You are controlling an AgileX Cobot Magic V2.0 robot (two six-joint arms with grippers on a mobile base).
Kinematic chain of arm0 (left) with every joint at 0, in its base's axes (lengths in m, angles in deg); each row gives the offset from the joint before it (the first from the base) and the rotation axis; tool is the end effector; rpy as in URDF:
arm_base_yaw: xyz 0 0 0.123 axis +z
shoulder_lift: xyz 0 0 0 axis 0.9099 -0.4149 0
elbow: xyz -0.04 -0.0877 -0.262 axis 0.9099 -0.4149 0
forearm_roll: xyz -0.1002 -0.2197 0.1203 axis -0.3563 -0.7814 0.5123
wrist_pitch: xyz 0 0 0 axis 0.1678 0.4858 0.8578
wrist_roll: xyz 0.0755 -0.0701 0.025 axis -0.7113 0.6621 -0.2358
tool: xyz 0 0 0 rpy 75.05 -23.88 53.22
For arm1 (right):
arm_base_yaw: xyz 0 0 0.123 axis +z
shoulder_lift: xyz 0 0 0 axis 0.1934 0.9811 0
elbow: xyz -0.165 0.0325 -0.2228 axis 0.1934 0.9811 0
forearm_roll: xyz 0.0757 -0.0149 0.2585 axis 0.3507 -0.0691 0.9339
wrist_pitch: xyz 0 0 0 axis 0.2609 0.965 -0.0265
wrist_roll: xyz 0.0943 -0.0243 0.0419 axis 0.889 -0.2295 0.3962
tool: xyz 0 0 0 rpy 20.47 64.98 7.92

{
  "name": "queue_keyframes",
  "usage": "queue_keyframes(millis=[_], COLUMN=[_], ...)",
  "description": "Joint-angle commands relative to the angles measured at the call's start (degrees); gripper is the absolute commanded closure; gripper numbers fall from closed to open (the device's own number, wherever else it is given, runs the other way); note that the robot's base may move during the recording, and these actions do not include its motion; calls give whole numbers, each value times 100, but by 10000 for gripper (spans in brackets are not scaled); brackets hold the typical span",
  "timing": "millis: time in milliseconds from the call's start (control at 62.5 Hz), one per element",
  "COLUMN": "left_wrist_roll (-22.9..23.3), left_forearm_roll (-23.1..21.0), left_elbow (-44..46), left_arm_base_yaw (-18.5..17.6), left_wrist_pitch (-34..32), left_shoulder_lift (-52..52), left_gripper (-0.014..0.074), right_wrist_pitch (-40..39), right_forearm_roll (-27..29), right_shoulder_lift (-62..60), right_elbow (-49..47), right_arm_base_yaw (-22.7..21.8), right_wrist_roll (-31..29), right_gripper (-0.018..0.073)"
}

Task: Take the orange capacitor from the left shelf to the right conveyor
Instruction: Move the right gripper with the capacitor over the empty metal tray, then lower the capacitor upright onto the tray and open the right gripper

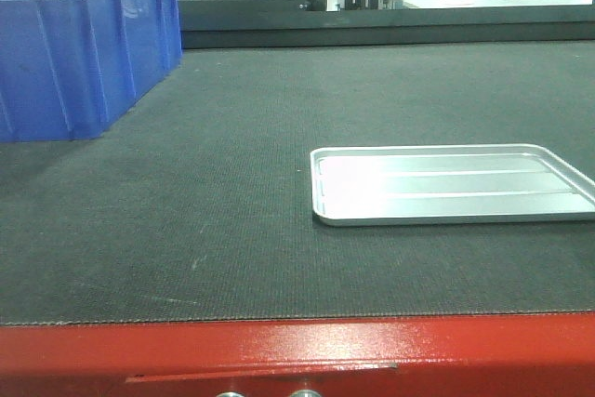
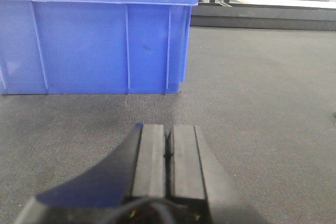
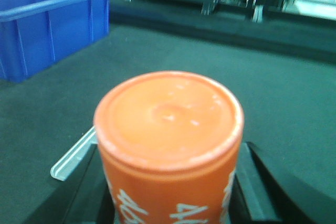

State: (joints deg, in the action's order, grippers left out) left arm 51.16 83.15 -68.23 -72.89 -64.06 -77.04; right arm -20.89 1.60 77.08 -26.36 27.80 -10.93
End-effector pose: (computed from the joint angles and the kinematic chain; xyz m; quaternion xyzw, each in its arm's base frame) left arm 0.0952 -0.0127 0.1979 0.0312 0.7027 -0.0631 0.7080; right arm 0.0959 0.0266 0.3289 -0.1172 0.7368 0.0753 0.6616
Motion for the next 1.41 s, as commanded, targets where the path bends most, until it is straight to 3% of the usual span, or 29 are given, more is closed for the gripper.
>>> queue_keyframes(millis=[0, 208, 528, 752, 864, 1072, 1391], left_wrist_roll=[9, 9, 9, 9, 9, 9, 9], left_forearm_roll=[-20, -20, -20, -20, -20, -20, -20], left_elbow=[26, 26, 26, 26, 26, 26, 26], left_arm_base_yaw=[-14, -14, -14, -14, -14, -14, -14], left_wrist_pitch=[-514, -514, -514, -514, -514, -514, -514], left_shoulder_lift=[56, 56, 56, 56, 56, 56, 56], left_gripper=[723, 723, 723, 723, 723, 723, 723], right_wrist_pitch=[-663, -1427, -3287, -5821, -6619, -7540, -8179], right_forearm_roll=[98, 502, 493, -168, -677, -870, -870], right_shoulder_lift=[711, 2463, 4438, 5523, 6066, 6813, 7722], right_elbow=[-514, -1137, -815, 5, 167, 167, 167], right_arm_base_yaw=[-36, -31, -17, -17, -17, -17, -36], right_wrist_roll=[0, 0, 0, 0, 0, 0, 0], right_gripper=[468, 468, 468, 468, 468, 468, 468])
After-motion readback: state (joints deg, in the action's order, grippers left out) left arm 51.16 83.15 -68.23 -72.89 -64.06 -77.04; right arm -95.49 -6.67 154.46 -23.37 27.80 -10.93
